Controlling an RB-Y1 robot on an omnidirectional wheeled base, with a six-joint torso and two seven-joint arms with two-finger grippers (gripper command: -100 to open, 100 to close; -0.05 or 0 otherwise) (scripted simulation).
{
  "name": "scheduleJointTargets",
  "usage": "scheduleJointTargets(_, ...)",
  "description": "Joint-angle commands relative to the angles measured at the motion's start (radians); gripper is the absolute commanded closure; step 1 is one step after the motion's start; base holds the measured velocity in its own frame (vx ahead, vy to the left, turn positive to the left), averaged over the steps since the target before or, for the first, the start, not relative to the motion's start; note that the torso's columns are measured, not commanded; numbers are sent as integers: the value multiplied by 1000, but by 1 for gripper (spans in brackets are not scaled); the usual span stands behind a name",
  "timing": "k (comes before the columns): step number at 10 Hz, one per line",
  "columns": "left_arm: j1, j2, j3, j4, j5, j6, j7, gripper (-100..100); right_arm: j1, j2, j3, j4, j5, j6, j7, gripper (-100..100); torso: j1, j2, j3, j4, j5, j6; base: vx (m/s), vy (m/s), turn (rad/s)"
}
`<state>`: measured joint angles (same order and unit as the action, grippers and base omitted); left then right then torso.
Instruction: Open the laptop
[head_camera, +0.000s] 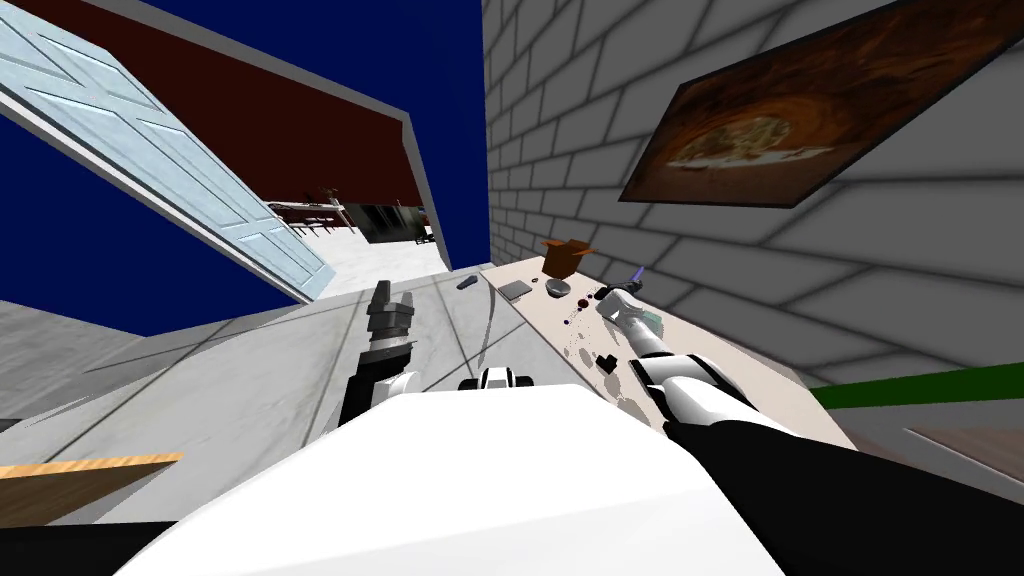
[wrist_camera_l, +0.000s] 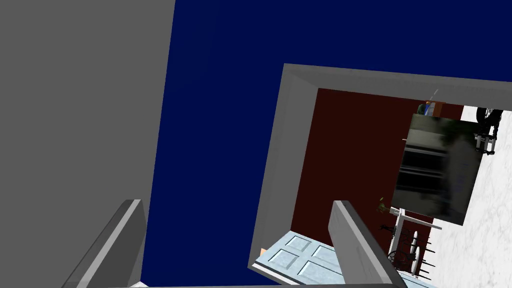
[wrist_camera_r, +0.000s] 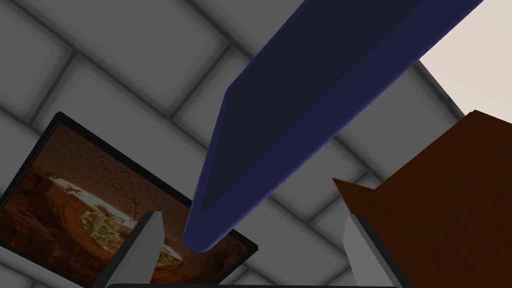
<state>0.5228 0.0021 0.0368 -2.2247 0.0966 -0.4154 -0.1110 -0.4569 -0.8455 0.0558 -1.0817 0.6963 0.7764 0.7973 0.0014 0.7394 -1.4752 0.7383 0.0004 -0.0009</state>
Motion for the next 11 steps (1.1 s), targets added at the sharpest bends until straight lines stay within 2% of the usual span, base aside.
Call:
scheduleJointTargets(1,0,0,0,0,0,0,0,0,-38,27,-7,40,37,80,1,-100,-2,1,1,0,0,0,-171,-168,373)
scheduleJointTargets(2,0,0,0,0,0,0,0,0,-38,27,-7,40,37,89,1,-100,-5,-1,0,0,-1,1,-134,-156,150)
scheduleJointTargets(3,0,0,0,0,0,0,0,0,-53,36,-10,54,50,120,3,-100,-4,-3,-2,-1,-1,3,-125,-98,201)
scheduleJointTargets(4,0,0,0,0,0,0,0,0,-45,33,-8,45,46,103,1,-100,0,-4,-2,-1,0,1,-60,-41,57)
scheduleJointTargets(5,1,0,0,0,0,0,0,0,-38,27,-7,40,37,89,1,100,3,-6,-3,-1,1,2,52,23,-225)
scheduleJointTargets(7,1,0,0,0,0,0,0,0,-9,8,-1,12,12,25,-3,100,7,-8,-6,-3,4,4,169,155,-405)
scheduleJointTargets(9,1,0,0,0,0,0,0,0,20,-11,5,-17,-13,-30,-6,100,6,-6,-4,-2,3,-2,215,188,-345)
scheduleJointTargets(10,1,0,0,0,0,0,0,0,20,-11,5,-17,-13,-39,-6,100,1,-3,-2,0,2,-1,129,109,-111)
scheduleJointTargets(11,1,0,0,0,0,0,0,0,34,-21,8,-31,-26,-71,-8,100,-4,2,1,1,0,-2,87,94,-148)
